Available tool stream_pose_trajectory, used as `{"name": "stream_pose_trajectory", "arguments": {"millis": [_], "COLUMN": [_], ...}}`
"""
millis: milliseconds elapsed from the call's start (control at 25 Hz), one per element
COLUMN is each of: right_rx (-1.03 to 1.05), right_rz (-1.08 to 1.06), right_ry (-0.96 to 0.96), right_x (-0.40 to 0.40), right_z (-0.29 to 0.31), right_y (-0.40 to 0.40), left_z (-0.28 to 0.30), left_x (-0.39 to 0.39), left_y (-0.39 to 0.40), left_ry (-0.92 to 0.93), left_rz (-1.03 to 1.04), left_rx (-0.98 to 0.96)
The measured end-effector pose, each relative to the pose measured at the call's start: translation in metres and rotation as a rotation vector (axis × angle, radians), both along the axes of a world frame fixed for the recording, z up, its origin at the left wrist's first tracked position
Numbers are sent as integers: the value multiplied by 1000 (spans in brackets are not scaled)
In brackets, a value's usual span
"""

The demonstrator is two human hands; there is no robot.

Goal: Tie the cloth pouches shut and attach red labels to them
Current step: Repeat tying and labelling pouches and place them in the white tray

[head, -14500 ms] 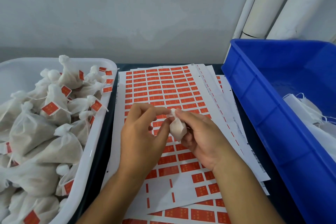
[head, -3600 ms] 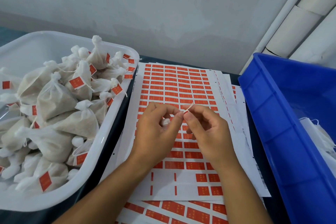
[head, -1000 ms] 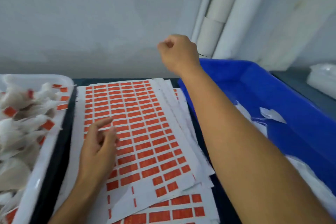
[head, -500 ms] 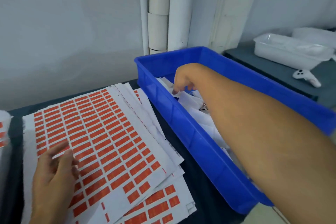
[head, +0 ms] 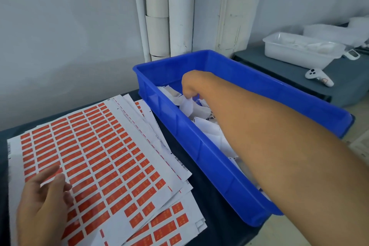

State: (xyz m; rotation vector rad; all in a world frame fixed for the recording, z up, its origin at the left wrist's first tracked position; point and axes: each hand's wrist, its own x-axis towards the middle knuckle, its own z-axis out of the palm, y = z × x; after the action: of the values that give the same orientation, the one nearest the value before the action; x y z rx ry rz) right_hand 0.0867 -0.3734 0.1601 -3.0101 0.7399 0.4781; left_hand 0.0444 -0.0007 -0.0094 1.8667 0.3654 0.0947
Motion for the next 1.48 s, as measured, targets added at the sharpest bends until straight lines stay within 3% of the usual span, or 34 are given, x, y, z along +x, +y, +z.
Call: {"name": "stream_pose_trajectory", "arguments": {"millis": [160, 320, 400, 560, 680, 760, 920, 1000, 1160, 1280, 1480], "right_rx": [-121, -7, 103, 369, 901, 1106, 986, 1049, 1154, 1167, 1006], "right_rz": [46, 334, 493, 725, 780, 725, 727, 649, 438, 409, 420], "right_ry": [-127, -731, -816, -706, -649, -591, -533, -578, -655, -670, -715], "right_x": [2, 7, 6, -6, -25, -37, -47, -46, -46, -50, -54], "right_z": [26, 65, 83, 89, 51, 16, -45, -63, -89, -110, -125], "right_y": [12, 58, 89, 144, 176, 197, 223, 225, 225, 220, 216], "left_z": [12, 24, 29, 37, 44, 45, 39, 36, 30, 26, 23], "left_x": [-12, -20, -26, -34, -36, -34, -36, -39, -36, -30, -25], "left_y": [-4, -9, -11, -9, -3, 3, 9, 4, -1, 7, 8], "left_ry": [-89, -104, -128, -253, -293, -336, -435, -433, -349, -286, -228], "left_rz": [-3, -23, -52, -76, -36, -46, -156, -212, -149, -64, -83], "left_rx": [18, 22, 13, -58, -169, -226, -217, -183, -168, -233, -146]}}
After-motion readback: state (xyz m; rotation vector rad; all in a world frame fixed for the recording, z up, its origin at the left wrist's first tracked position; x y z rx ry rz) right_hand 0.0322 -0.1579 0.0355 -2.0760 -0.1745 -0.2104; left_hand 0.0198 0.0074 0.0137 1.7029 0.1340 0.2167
